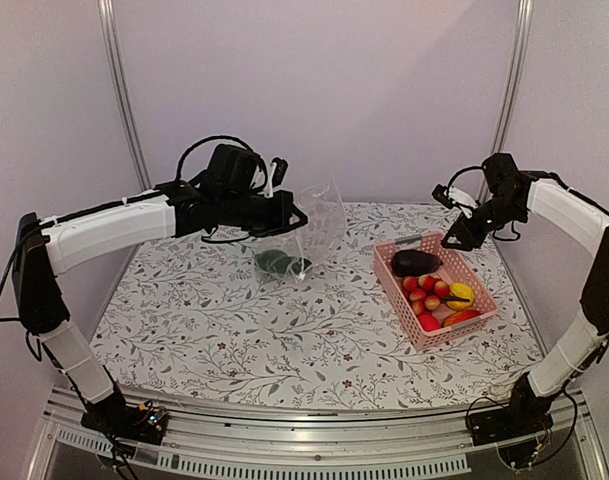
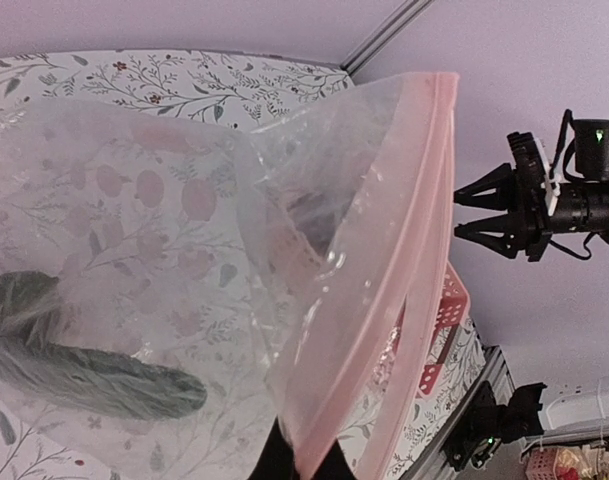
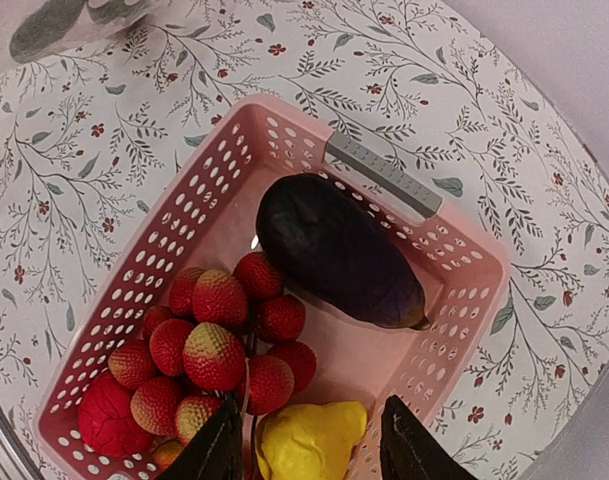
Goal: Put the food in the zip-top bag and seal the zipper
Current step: Place the fake vegetable in the zipper food storage bag, then pick up the fake vegetable from the bin.
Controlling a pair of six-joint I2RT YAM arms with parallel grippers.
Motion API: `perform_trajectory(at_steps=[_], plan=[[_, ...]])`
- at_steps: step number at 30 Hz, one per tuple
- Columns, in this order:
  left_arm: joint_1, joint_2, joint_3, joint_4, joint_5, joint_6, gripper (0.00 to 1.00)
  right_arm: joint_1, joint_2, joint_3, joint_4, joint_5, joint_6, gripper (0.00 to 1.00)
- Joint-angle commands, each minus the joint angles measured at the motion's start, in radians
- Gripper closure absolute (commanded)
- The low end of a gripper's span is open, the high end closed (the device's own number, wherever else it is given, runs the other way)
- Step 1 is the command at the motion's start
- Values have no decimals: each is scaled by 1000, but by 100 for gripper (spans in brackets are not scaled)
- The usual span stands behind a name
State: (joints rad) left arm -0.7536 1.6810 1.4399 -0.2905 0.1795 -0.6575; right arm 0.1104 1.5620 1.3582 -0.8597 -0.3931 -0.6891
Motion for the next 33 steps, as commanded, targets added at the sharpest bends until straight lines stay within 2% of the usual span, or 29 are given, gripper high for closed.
perform_trajectory(at_steps=[1, 4, 6, 16, 28, 33], plan=[[11, -22, -1, 5, 6, 18, 100, 27, 87, 85, 7, 61, -139, 51], [11, -27, -7, 5, 3, 17, 100, 63, 144, 96, 25, 112, -188, 42], [11, -29, -9, 2, 2, 14, 100, 87, 182, 106, 40, 153, -209, 40], [10, -47, -28, 4, 8, -1, 100, 118, 371, 223, 37, 185, -237, 39], [11, -39, -30, 16, 18, -8, 100, 150, 496, 269, 1, 177, -277, 27], [10, -34, -31, 22, 28, -16, 100, 152, 541, 301, -8, 175, -265, 27]])
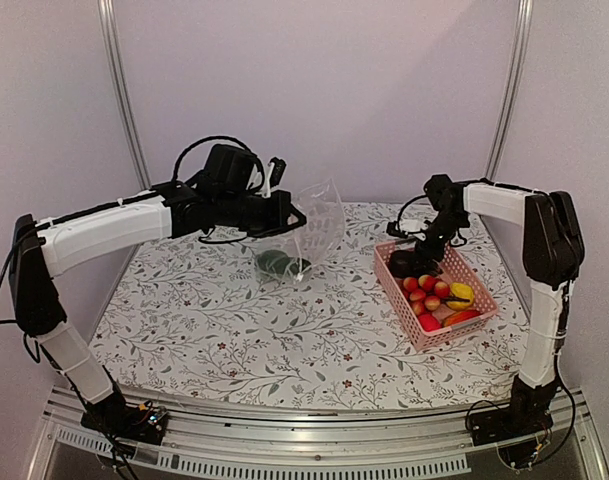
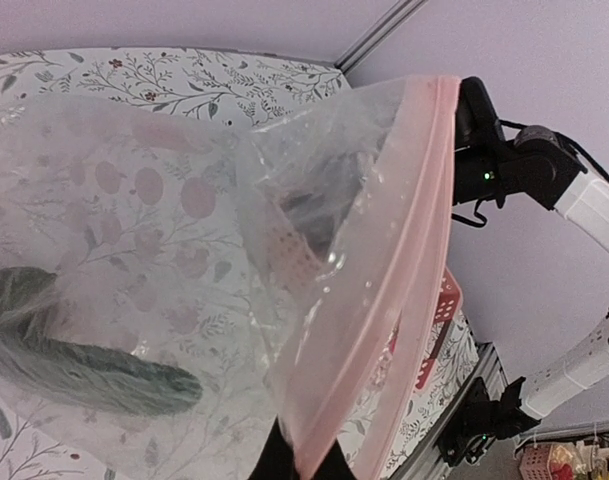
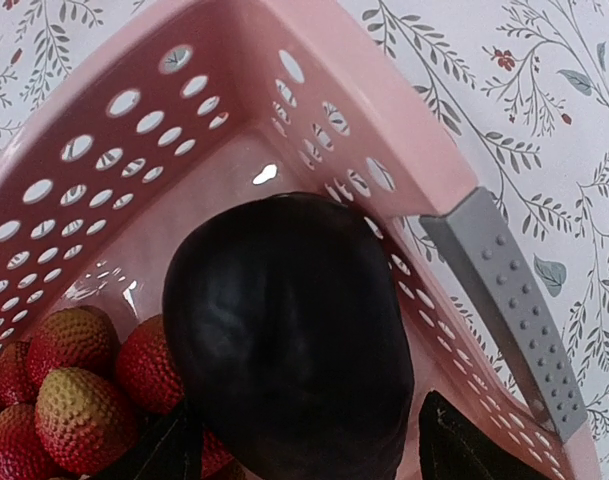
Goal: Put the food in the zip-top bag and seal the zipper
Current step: Pick up the fake vegetable from the bin.
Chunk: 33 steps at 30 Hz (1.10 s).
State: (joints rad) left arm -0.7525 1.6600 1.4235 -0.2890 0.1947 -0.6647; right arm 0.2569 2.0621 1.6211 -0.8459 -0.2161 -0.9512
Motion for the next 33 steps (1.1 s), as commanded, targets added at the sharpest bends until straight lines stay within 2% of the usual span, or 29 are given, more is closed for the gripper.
perform_trajectory(at_steps=[1, 7, 14, 18, 24, 27, 33], plan=[[8, -13, -17, 23, 16, -10, 100, 7, 50, 41, -22, 0, 0, 27], [8, -8, -20, 34, 23, -17, 100, 9, 80, 43, -22, 9, 12, 27], [8, 6, -4, 32, 32, -15, 100, 9, 7, 38, 4, -19, 48, 54], [8, 17, 9, 31, 40, -16, 100, 8, -91, 16, 17, -41, 72, 59], [8, 24, 15, 34, 41, -18, 100, 6, -215, -9, 24, -71, 103, 61], [8, 26, 15, 37, 43, -21, 100, 6, -285, 1, 17, -144, 133, 63], [8, 35, 26, 35, 47, -20, 100, 18, -452, 15, 41, -464, 235, 66]])
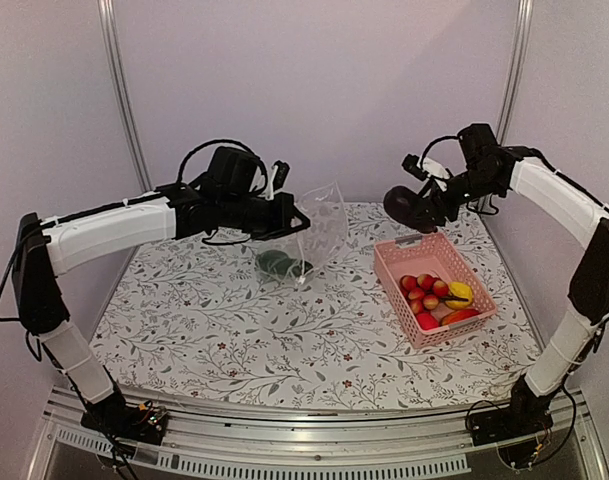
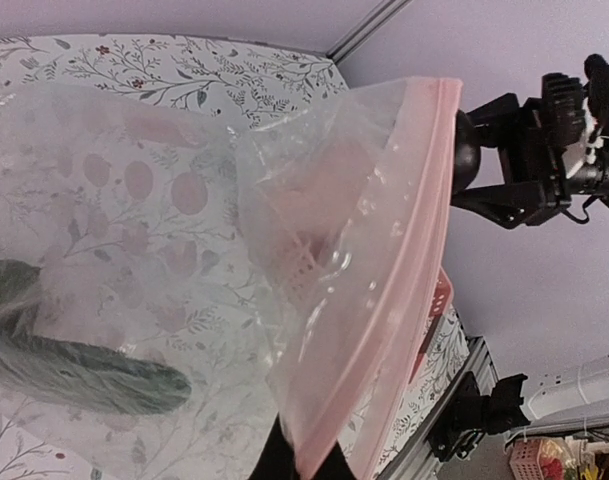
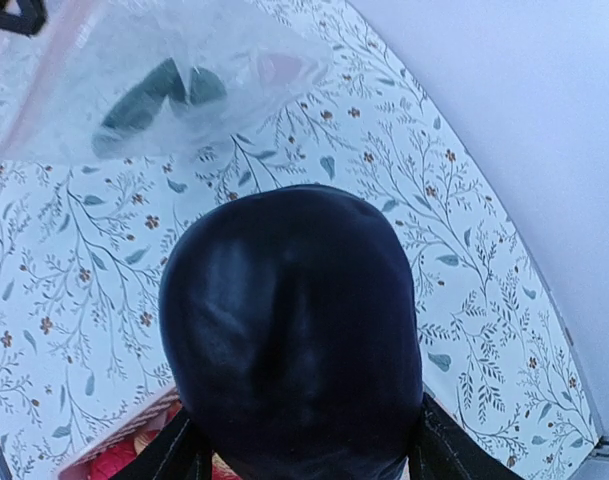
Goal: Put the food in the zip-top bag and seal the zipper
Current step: Pick up the fake vegetable from the bin, then place the fake vegetable in the zipper food storage bag.
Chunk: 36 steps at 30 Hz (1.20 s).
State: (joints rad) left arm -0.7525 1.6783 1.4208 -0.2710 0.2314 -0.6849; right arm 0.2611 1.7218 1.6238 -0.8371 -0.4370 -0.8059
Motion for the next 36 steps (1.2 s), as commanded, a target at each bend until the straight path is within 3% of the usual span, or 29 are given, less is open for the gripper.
perform_trajectory(at_steps=[1, 7, 12, 18, 26, 36], plan=[[8, 18, 33, 13, 10, 0, 100, 19, -147, 11, 49, -285, 115, 67], [8, 27, 55, -1, 7, 5, 100, 51, -272, -28, 177, -506, 237, 68], [8, 24, 62, -13, 2, 8, 100, 114, -337, -83, 283, -600, 296, 70], [8, 19, 69, -25, -4, 11, 100, 181, -322, -106, 377, -699, 342, 83], [8, 14, 80, -47, 1, 22, 100, 251, -251, -153, 555, -705, 363, 85], [9, -5, 90, -75, 6, 36, 100, 287, -148, -148, 681, -701, 368, 78]])
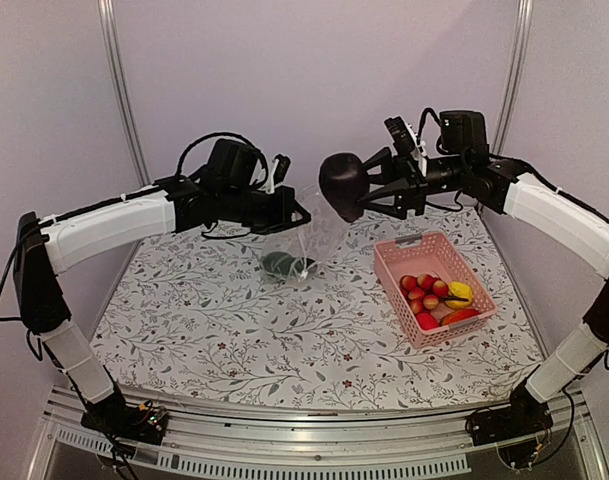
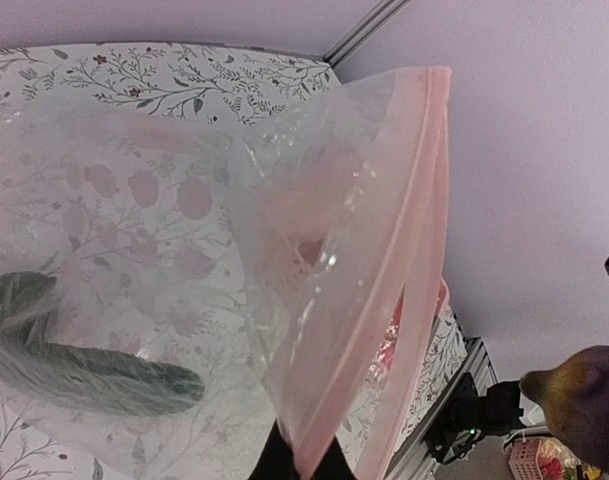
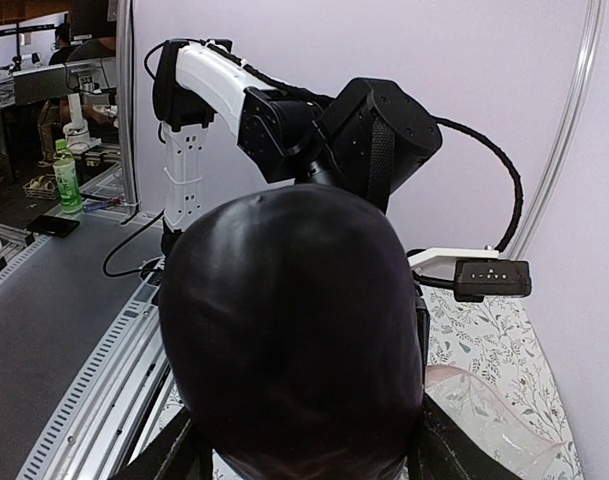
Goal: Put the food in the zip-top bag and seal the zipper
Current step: Place the fake vegetable in the zipper food storage bag.
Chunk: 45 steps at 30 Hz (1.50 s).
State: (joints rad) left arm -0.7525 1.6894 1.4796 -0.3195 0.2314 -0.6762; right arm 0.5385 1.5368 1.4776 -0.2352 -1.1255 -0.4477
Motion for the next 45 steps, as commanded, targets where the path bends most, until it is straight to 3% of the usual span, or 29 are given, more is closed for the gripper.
perform_trajectory(at_steps=[1, 11, 13, 17, 22, 29, 32, 38, 45], plan=[[9, -17, 30, -31, 5, 28, 100, 11, 48, -2, 94, -9, 9, 77], [10, -39, 29, -57, -6, 38, 100, 10, 163, -3, 203, -4, 55, 69], [11, -40, 28, -61, -10, 39, 100, 10, 182, -2, 210, 18, 55, 64], [13, -43, 31, -66, -13, 39, 100, 10, 199, -5, 208, 59, 53, 42], [14, -44, 26, -65, -17, 39, 100, 10, 156, -23, 189, 61, 64, 30], [18, -34, 24, -54, -14, 42, 100, 9, 100, -40, 171, 109, 69, 24], [23, -33, 22, -56, -14, 42, 100, 10, 96, -36, 119, 106, 53, 24], [27, -39, 22, -59, -15, 46, 100, 26, 27, -36, -83, 176, -70, 36], [33, -25, 24, -57, -8, 44, 100, 173, -9, -24, -422, 496, -420, 50]])
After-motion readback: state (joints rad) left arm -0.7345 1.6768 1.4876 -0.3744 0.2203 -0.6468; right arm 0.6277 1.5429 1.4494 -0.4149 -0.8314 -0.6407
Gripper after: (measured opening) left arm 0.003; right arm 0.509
